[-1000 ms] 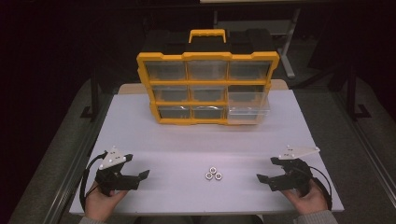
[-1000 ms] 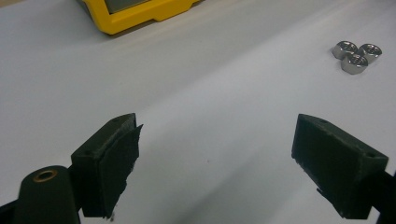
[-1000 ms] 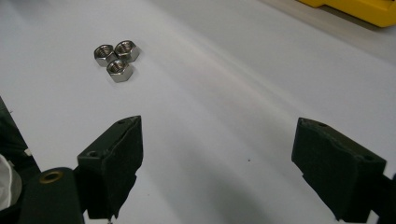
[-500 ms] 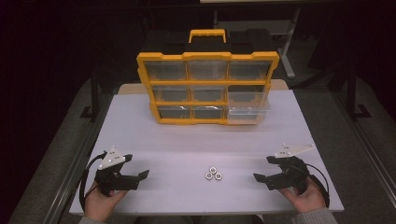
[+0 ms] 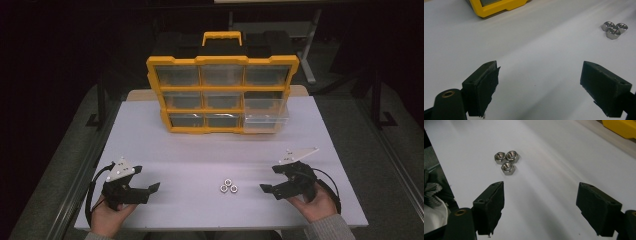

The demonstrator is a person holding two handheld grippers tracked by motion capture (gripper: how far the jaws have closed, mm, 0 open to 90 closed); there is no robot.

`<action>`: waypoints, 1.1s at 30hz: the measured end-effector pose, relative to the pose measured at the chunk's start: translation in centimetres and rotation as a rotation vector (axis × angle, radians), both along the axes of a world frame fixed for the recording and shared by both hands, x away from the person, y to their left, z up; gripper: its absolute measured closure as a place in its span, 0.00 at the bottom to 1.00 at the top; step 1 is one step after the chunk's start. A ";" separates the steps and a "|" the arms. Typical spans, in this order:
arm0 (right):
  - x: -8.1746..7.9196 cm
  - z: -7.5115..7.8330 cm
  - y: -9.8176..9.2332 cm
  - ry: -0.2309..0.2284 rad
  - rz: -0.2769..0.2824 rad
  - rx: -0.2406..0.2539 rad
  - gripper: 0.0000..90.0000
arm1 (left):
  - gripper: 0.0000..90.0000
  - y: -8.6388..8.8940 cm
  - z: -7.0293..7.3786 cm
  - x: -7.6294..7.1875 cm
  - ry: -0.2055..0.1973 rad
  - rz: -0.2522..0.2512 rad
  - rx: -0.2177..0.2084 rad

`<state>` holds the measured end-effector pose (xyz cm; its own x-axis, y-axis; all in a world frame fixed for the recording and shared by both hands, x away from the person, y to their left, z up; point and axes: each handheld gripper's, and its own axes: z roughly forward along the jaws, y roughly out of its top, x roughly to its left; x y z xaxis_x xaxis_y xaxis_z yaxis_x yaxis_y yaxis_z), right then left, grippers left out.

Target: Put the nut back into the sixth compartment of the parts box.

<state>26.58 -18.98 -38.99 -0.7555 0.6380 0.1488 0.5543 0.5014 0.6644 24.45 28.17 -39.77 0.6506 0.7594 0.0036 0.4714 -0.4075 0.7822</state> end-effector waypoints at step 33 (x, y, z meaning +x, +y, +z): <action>3.5 -1.2 8.3 0.098 0.197 -0.091 0.49 | 0.16 0.4 0.0 0.0 -0.001 0.004 0.006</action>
